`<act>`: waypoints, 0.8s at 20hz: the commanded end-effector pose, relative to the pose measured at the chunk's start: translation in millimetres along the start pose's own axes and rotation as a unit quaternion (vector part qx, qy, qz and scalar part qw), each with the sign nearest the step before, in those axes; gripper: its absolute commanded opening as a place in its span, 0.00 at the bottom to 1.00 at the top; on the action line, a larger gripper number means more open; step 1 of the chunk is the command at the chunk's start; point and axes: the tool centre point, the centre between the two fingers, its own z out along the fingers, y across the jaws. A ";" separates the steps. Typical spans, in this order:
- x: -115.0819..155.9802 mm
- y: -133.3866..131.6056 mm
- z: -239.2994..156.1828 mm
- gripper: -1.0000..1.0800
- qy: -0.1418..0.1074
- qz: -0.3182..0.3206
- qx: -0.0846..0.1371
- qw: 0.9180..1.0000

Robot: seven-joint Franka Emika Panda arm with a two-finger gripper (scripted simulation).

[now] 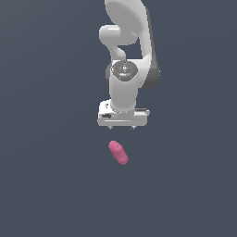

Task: Pick up the object and move it to a goal position.

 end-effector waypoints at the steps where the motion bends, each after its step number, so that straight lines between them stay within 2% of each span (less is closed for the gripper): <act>1: 0.0 0.0 0.0 0.96 0.000 0.000 0.000 1.000; 16: 5.9 -11.6 -8.8 0.96 0.007 -0.017 0.005 1.000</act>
